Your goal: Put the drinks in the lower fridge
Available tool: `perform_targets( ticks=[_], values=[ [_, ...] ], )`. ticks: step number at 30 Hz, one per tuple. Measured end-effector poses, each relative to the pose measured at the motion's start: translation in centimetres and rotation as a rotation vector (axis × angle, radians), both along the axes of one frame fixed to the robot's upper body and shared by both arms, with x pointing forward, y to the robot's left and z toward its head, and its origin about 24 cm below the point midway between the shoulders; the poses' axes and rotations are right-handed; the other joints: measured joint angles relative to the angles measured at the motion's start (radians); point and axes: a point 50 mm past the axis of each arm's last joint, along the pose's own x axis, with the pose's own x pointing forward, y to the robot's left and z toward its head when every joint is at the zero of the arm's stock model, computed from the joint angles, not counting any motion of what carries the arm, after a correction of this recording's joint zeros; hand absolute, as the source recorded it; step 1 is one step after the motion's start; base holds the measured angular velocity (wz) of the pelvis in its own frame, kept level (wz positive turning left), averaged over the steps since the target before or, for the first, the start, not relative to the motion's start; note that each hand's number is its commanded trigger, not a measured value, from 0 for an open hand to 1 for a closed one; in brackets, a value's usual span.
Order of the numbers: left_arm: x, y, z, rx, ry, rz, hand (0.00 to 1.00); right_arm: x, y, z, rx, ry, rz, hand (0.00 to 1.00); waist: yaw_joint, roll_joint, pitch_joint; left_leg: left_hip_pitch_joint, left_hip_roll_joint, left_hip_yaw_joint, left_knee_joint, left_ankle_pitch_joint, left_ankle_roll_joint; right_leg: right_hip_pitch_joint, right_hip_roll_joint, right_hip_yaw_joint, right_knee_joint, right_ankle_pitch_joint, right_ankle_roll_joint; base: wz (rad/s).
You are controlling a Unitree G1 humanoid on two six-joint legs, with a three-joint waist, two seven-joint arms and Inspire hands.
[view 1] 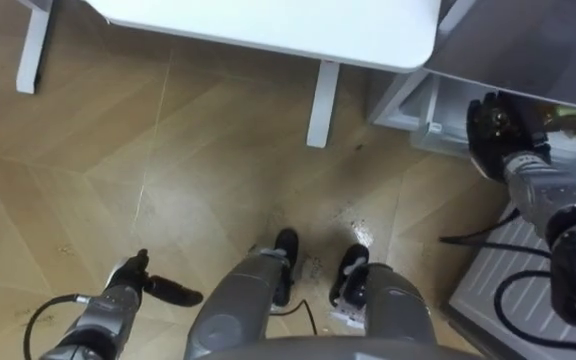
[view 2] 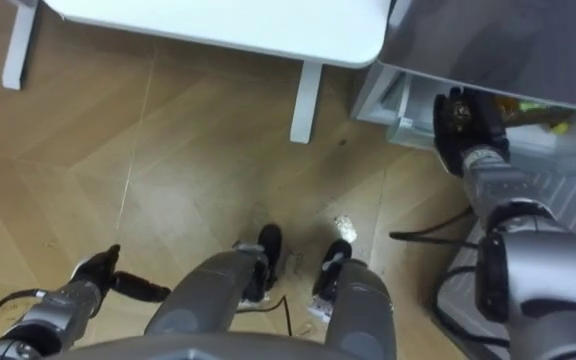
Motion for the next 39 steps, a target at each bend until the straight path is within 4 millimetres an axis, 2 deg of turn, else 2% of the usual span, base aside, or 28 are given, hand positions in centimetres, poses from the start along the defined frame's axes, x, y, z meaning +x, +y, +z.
perform_targets(
  ticks=[15, 28, 35, 38, 39],
  values=[
    [-0.4, 0.3, -0.1, 0.011, 0.020, 0.008, 0.00, 0.0, -1.2, 0.6, -0.039, 0.036, -0.012, 0.00, 0.010, 0.001, -0.0006, -0.002, 0.002, -0.005, 0.005, 0.000, 0.000, 0.000, 0.002, -0.001, 0.008, 0.000, -0.002, 0.01],
    [-0.5, 0.4, 0.0, 0.031, 0.020, 0.019, 0.00, 0.1, -1.4, 0.8, -0.072, 0.045, 0.014, 0.00, 0.007, 0.001, -0.0019, -0.001, 0.001, -0.004, 0.020, 0.000, 0.000, 0.004, 0.000, -0.001, 0.012, 0.000, -0.002, 0.00],
    [-1.4, 1.5, 0.0, 0.060, 0.040, 0.030, 0.00, -0.4, -1.4, 0.5, -0.083, 0.081, 0.065, 0.00, 0.004, -0.003, -0.0082, 0.037, 0.007, 0.003, 0.011, 0.000, 0.000, 0.044, 0.009, 0.001, -0.005, 0.009, -0.001, -0.02],
    [-1.3, 1.7, 0.1, 0.062, 0.034, 0.039, 0.00, -0.8, -1.3, 0.1, -0.083, 0.104, 0.093, 0.00, 0.005, -0.002, -0.0109, 0.079, 0.014, 0.029, -0.003, 0.000, 0.001, 0.085, 0.013, 0.004, -0.022, 0.012, 0.001, -0.07],
    [-1.3, 1.8, 0.2, 0.059, 0.030, 0.050, 0.00, -1.4, -1.4, -0.4, -0.087, 0.117, 0.097, 0.00, 0.004, -0.004, -0.0160, 0.100, 0.015, 0.032, -0.016, 0.000, 0.001, 0.103, 0.017, 0.007, -0.037, 0.013, 0.003, -0.06]
  ],
)
